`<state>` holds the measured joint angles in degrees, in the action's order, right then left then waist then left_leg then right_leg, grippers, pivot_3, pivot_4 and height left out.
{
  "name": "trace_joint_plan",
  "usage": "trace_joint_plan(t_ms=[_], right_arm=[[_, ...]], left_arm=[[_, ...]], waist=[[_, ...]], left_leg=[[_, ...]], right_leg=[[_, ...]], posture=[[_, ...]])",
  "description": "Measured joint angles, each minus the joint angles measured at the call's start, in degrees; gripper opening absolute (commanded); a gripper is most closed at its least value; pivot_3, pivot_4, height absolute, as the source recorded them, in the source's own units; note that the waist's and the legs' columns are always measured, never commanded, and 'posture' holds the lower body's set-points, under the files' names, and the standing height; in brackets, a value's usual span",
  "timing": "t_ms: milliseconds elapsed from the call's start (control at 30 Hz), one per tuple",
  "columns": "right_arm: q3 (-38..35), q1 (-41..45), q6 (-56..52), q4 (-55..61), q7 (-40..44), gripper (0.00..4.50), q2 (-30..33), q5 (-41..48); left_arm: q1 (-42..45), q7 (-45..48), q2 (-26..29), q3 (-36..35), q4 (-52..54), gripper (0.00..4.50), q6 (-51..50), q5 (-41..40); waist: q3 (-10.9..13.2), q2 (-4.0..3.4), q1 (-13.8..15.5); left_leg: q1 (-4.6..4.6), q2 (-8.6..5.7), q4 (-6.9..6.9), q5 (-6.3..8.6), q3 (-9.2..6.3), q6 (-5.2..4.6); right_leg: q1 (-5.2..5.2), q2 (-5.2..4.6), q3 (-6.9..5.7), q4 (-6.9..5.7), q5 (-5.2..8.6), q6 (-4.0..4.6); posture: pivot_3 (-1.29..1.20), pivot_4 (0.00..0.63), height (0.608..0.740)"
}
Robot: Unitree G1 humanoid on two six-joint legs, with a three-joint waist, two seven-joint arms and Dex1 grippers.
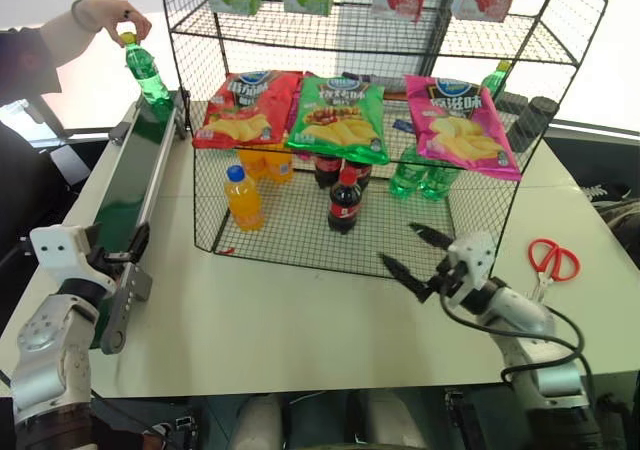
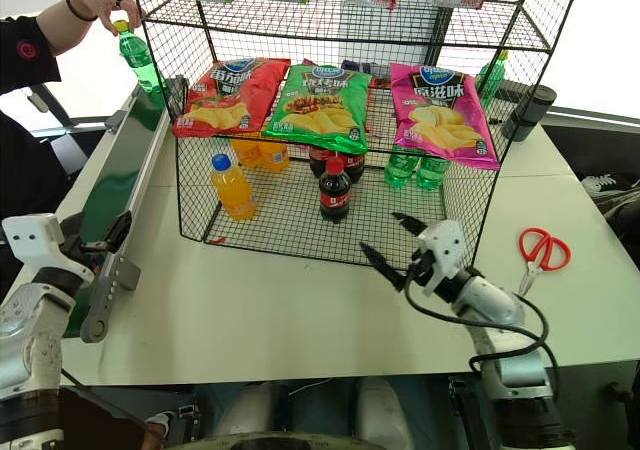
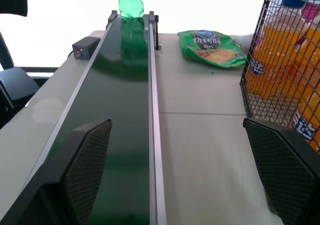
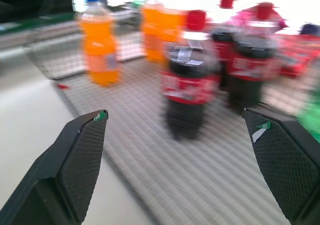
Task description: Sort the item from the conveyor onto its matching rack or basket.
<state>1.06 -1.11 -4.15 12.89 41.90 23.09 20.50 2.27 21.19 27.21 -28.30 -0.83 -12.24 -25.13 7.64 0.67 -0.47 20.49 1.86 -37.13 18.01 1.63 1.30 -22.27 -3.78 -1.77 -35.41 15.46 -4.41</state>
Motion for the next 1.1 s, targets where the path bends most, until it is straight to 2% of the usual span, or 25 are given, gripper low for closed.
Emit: trace_joint_plan(t_ms=[133,333,467,733,1100], right_arm=[[6.2,-0.1,-3.0,5.8,0.0,4.48,-1.9,0.2],[11.5,1.2,-7.0,9.8,0.8,4.48,-2.2,1.2],[10.9,4.8,-6.6,8.2,2.3,4.48,-1.5,1.1],[10.9,5.3,-6.3,6.1,3.2,4.48,-1.9,1.0],[10.4,4.4,-9.1,9.4,-1.8,4.48,-1.4,-0.1]], left_arm=[[2.8,-1.3,-1.3,-0.1,-3.3,4.5,2.0,0.2],[5.0,-5.5,-2.7,-0.2,-9.7,4.5,6.2,2.5],[6.8,-8.1,-3.0,-2.5,-15.2,4.5,9.5,2.6],[8.3,-9.0,-3.0,-2.6,-18.3,4.5,13.8,3.2],[9.5,-9.8,-4.2,-1.9,-19.5,4.5,15.6,3.6]], waist=[[0.0,0.01,-0.1],[0.0,0.11,-0.2],[-0.1,0.19,-0.1],[-0.1,0.21,-0.2],[-0.1,0.21,-0.2]], left_leg=[[0.01,0.01,0.01,0.01,0.01,0.02],[0.0,0.0,0.03,0.01,0.01,0.03],[0.02,-0.04,0.06,0.01,0.01,0.04],[0.1,-0.09,0.1,0.01,0.02,0.06],[0.12,-0.1,0.14,0.02,0.03,0.07]], right_leg=[[-0.04,-0.04,0.0,0.0,0.0,-0.01],[-0.06,-0.13,-0.01,0.0,-0.01,0.01],[-0.09,-0.25,-0.06,0.02,-0.01,0.01],[-0.15,-0.37,-0.08,0.06,-0.02,0.0],[-0.18,-0.41,-0.08,0.07,-0.02,0.0]], posture=[[0.0,0.15,0.74],[0.0,0.15,0.74],[0.0,0.15,0.74],[0.0,0.15,0.74],[0.0,0.15,0.74]])
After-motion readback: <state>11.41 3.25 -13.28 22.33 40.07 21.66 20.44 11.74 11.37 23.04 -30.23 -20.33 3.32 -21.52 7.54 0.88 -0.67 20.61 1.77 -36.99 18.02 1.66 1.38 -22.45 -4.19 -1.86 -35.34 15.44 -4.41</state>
